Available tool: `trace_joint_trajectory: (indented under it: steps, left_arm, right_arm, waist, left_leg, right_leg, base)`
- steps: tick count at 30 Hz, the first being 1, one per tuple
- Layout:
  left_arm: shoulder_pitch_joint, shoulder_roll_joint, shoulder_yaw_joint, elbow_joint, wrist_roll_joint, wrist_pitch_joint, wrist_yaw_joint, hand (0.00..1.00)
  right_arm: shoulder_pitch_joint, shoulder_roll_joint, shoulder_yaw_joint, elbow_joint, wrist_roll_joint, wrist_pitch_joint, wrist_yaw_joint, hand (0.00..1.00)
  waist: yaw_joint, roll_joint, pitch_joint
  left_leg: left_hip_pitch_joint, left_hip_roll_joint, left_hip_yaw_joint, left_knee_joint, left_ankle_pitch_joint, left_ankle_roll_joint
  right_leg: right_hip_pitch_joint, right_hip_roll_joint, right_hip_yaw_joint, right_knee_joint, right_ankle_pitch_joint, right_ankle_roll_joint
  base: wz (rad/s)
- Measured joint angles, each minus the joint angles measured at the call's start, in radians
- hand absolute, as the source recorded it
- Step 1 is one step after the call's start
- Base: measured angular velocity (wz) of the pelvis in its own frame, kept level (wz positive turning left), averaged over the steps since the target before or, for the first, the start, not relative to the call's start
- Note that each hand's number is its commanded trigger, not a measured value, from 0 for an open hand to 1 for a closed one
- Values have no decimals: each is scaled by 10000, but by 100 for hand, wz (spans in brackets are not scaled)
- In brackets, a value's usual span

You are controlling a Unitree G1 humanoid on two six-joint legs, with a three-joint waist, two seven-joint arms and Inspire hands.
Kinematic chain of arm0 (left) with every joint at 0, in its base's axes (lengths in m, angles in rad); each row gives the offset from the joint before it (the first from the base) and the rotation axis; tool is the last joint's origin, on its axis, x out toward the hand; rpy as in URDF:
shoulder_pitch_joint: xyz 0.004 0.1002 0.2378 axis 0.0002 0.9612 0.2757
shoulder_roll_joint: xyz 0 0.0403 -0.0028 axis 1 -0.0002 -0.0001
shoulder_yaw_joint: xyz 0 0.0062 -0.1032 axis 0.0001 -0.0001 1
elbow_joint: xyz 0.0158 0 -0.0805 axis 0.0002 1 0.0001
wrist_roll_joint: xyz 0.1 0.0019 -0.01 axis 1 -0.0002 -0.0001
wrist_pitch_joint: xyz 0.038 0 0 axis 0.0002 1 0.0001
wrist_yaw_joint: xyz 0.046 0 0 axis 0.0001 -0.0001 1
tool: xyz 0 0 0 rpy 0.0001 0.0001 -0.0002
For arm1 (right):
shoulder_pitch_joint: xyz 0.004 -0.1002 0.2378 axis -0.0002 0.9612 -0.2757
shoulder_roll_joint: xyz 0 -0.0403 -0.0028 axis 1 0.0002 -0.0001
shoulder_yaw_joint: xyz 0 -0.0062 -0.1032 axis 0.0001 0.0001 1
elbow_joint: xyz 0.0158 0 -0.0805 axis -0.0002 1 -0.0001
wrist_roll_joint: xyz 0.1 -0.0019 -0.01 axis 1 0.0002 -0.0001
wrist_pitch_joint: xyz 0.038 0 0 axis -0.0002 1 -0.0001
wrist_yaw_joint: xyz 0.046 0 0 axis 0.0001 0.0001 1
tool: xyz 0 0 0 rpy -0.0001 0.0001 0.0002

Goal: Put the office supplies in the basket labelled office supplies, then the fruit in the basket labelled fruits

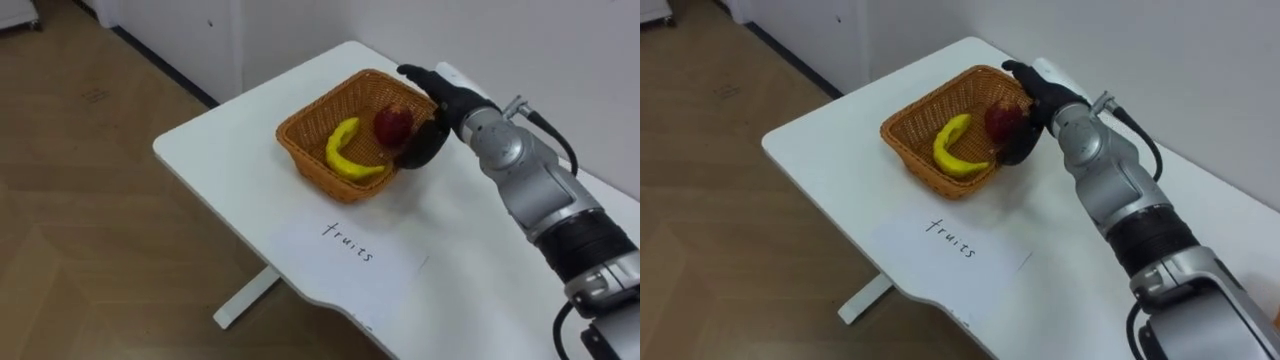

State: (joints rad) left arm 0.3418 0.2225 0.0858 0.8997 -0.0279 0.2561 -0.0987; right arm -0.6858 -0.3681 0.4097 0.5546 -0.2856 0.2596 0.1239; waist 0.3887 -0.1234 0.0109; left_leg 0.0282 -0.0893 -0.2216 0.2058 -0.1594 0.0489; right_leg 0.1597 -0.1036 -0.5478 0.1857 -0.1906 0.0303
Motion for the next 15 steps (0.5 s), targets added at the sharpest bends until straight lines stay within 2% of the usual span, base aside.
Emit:
trace_joint_trajectory:
  steps: [8, 11, 13, 15]
  left_arm:
    - [62, -9, 88, -346, 16, -13, -9, 0]
    - [-19, -7, 123, -388, 279, -12, -23, 0]
    - [-44, -8, 124, -389, 423, -13, -37, 0]
    - [-20, -5, 158, -359, 608, -13, -96, 0]
  right_arm:
    - [0, 0, -3, -5, -6, -13, 17, 0]
    - [9, 0, -33, -35, -327, -52, 81, 0]
    - [71, 0, -76, -259, -508, -101, 99, 0]
    - [257, -1, -264, -627, -822, -184, 100, 0]
  waist:
    - [-20, -94, -66]
    - [-90, -88, -62]
    - [-117, -56, -42]
    - [-301, -30, -53]
  left_leg:
    - [63, 4, 21, -2, 5, 13]
    - [135, 10, 49, -3, 2, 12]
    - [205, 67, 262, -14, -23, 32]
    - [256, 59, 319, -28, -29, 42]
  right_leg:
    - [55, -9, 39, 8, -7, 11]
    - [103, -7, 101, 6, -7, 11]
    - [113, 8, 281, 6, -6, 11]
    - [129, 1, 377, 18, -6, 10]
  base:
    - [0]
    - [-4]
    - [-19]
    - [-12]
